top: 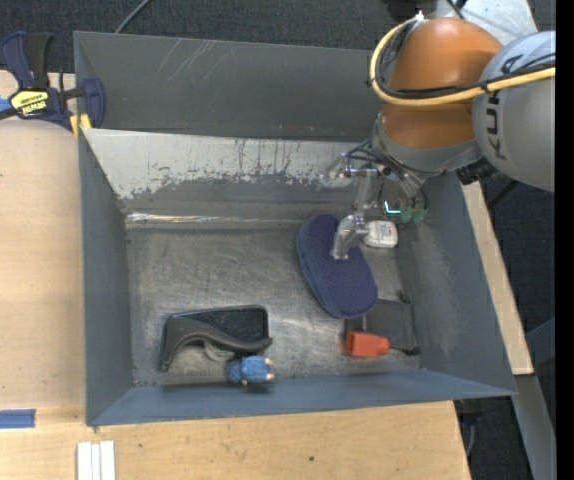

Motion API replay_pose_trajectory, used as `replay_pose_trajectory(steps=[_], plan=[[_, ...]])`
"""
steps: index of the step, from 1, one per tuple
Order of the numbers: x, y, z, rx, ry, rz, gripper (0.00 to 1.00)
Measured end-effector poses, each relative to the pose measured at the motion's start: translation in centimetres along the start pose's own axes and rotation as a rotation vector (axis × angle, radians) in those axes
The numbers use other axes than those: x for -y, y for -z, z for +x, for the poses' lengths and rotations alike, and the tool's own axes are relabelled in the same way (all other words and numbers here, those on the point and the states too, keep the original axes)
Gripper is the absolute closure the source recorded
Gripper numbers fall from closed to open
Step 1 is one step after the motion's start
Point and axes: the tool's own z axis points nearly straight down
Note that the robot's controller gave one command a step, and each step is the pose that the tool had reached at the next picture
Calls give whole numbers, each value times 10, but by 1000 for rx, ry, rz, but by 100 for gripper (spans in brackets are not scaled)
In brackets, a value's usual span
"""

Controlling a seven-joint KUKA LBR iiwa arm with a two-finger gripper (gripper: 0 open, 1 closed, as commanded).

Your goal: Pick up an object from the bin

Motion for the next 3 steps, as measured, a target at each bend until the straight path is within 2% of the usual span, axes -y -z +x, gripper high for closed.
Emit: replay_pose_trajectory(steps=[1, 2, 3], plan=[[52, -90, -4, 8, 76, -3, 0], [52, -90, -4, 7, 75, -3, 100], [55, 52, 11, 17, 94, 3, 100]])
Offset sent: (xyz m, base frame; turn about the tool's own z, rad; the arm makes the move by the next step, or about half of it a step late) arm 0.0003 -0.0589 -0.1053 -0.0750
